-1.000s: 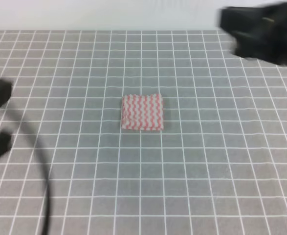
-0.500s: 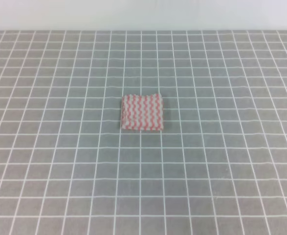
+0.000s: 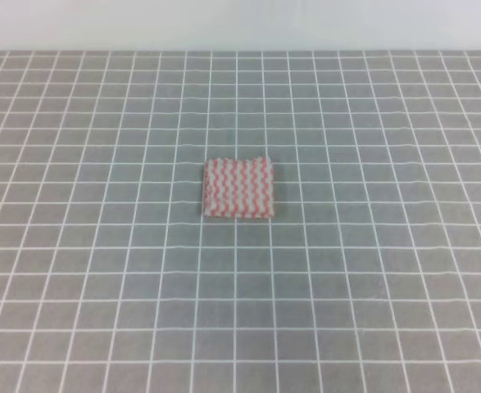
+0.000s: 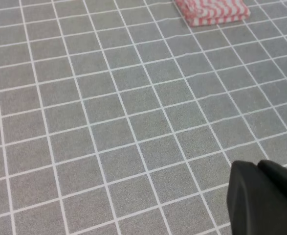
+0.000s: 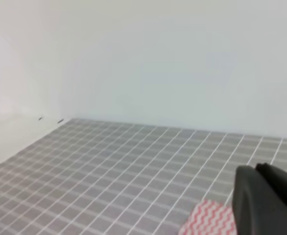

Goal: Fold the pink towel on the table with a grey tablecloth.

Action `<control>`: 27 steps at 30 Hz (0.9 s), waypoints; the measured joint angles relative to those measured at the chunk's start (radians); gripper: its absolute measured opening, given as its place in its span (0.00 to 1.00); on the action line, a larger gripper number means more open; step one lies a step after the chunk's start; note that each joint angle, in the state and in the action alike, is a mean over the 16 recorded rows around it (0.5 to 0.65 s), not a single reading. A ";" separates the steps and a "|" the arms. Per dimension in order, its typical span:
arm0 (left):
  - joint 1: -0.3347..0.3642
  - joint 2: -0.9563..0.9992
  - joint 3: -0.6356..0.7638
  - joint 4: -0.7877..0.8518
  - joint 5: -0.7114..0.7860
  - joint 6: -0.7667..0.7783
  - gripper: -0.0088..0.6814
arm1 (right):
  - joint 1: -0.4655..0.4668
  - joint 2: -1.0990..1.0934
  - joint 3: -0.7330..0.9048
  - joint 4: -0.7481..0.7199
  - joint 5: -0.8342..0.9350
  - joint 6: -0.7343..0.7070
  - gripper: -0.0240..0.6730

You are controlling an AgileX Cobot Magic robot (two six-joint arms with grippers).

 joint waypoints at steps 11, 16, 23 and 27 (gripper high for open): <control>0.000 0.003 0.000 0.002 0.001 0.000 0.01 | -0.010 0.005 0.038 -0.060 0.043 0.006 0.01; 0.000 0.005 0.000 0.006 -0.001 0.000 0.01 | -0.018 0.009 0.111 -0.106 -0.078 -0.023 0.01; 0.000 0.005 0.000 0.011 -0.001 0.000 0.01 | -0.077 -0.043 0.259 -0.142 -0.297 -0.133 0.01; 0.000 0.007 0.000 0.012 -0.002 0.000 0.01 | -0.160 -0.130 0.340 -0.140 -0.343 -0.201 0.01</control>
